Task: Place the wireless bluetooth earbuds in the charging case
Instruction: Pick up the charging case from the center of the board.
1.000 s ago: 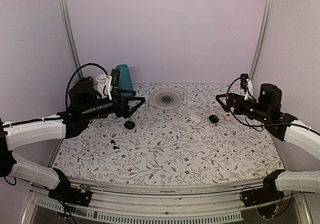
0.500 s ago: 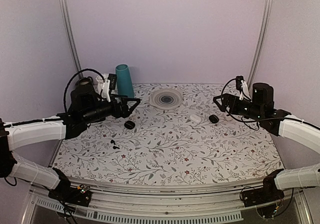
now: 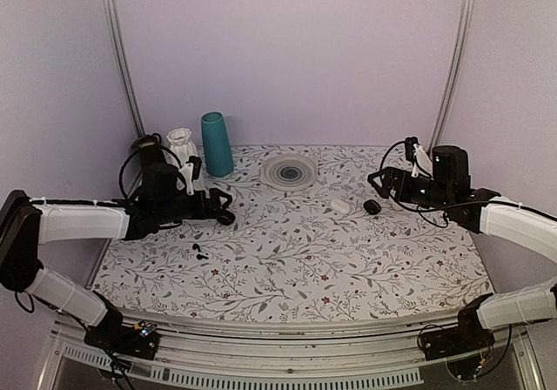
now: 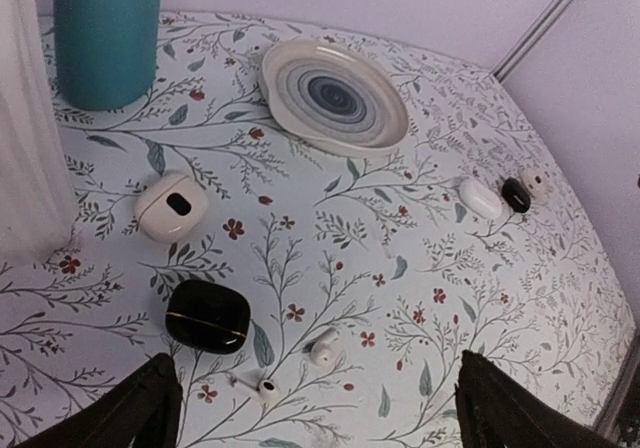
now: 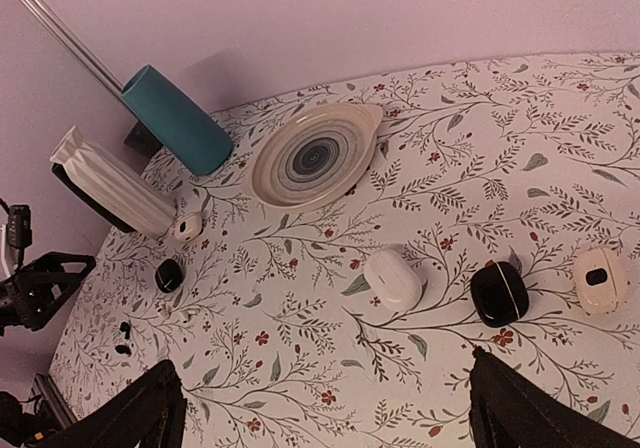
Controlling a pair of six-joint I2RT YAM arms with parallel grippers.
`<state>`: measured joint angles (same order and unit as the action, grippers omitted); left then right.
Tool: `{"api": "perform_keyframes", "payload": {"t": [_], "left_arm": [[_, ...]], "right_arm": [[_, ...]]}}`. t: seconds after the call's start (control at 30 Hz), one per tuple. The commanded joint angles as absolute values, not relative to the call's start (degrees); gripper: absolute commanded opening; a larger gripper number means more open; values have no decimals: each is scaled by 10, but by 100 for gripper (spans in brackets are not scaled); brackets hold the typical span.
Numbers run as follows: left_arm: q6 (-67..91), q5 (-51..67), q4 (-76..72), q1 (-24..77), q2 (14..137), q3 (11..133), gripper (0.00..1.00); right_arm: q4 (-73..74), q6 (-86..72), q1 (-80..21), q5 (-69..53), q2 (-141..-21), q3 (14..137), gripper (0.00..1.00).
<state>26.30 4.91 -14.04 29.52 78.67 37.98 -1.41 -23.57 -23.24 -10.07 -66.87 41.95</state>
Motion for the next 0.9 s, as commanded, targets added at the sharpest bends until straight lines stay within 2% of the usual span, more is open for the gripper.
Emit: {"api": "perform_keyframes", "payload": {"t": [0.0, 0.27, 0.5, 0.87], "left_arm": [[254, 13, -94, 288, 829, 411, 96], [231, -40, -39, 288, 905, 462, 96], [209, -26, -39, 288, 944, 476, 96], [170, -41, 7, 289, 1019, 538, 89]], "right_arm": [[-11, -240, -236, -107, -663, 429, 99], [-7, -241, -236, -103, -648, 421, 99], [-1, -239, -236, -101, -631, 418, 99], [8, -241, -237, -98, -612, 413, 99]]}}
